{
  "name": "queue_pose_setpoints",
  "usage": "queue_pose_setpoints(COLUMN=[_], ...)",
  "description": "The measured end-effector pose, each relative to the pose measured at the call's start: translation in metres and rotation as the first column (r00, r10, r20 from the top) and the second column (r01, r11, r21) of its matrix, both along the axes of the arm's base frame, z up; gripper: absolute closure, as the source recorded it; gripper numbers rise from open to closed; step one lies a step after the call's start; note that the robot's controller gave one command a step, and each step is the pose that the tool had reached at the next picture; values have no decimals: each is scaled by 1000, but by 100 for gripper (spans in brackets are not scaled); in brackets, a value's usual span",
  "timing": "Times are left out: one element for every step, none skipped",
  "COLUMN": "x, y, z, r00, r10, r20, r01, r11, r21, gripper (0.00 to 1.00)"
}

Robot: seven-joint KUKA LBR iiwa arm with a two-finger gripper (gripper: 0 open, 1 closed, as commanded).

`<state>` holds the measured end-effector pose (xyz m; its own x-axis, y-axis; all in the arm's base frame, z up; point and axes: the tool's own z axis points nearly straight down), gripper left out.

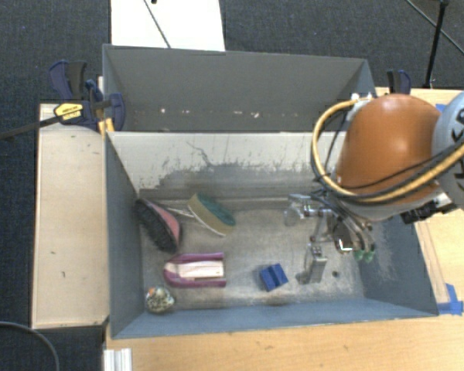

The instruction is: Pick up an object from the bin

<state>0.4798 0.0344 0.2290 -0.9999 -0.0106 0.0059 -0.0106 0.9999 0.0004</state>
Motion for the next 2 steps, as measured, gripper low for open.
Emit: queue_pose_setpoints(x=[10,11], y=[-2,-1], z=[-161,-157], r00=[988,988], r10=[157,154], r20=[3,7], r01=[-157,-154], r11=[988,988], r21=[0,0], gripper=[0,100])
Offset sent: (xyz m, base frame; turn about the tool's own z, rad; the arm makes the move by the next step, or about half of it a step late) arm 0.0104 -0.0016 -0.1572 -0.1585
